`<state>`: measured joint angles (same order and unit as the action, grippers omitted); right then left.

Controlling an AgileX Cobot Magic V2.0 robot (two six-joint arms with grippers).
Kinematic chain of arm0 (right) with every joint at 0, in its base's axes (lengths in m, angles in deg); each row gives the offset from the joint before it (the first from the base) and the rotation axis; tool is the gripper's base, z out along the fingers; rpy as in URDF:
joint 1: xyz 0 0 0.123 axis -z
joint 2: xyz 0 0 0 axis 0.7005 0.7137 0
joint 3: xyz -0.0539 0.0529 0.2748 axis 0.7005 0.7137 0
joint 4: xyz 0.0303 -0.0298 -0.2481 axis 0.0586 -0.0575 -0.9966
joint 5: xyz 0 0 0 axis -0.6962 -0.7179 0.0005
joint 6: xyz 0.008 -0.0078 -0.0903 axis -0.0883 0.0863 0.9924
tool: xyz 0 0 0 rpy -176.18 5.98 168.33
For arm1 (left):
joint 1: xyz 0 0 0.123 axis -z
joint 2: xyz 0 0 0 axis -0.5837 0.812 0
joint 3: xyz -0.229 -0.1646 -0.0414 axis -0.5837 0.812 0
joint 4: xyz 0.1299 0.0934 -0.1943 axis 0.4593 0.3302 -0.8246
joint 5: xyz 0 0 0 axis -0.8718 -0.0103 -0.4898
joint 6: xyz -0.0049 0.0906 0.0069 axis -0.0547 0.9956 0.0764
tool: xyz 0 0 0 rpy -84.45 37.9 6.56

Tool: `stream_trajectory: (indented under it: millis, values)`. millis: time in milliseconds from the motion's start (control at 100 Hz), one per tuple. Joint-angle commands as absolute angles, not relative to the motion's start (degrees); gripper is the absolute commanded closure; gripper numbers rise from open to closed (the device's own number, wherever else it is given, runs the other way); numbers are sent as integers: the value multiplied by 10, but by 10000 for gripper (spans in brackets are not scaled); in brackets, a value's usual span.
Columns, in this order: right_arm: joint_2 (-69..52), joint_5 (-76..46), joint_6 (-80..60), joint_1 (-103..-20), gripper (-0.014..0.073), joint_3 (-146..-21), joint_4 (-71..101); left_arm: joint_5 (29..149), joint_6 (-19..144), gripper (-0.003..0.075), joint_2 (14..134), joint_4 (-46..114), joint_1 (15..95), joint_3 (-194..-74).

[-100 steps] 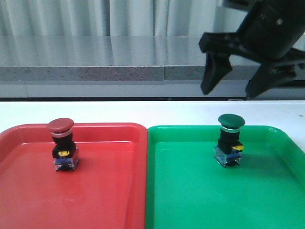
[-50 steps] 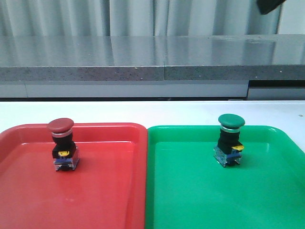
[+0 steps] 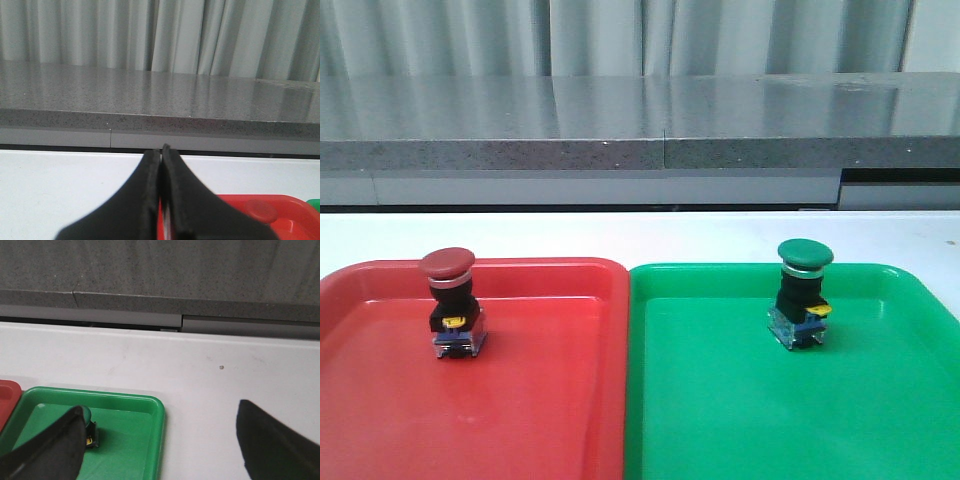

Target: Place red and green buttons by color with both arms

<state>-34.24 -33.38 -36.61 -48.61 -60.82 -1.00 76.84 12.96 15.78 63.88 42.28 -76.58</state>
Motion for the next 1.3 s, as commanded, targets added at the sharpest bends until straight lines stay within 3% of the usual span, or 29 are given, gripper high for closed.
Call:
stream_trajectory:
  millis: [0, 300, 1290]
  values:
    - [-374, -300, -365, -483, 64, -611, -20, 724, 128, 740, 141, 639, 421, -742]
    - [-411, -333, -365, -483, 663, -608, -24, 724, 128, 739, 141, 639, 421, -742]
    - [-415, -328, -365, -483, 662, -596, -24, 724, 128, 739, 141, 639, 421, -742]
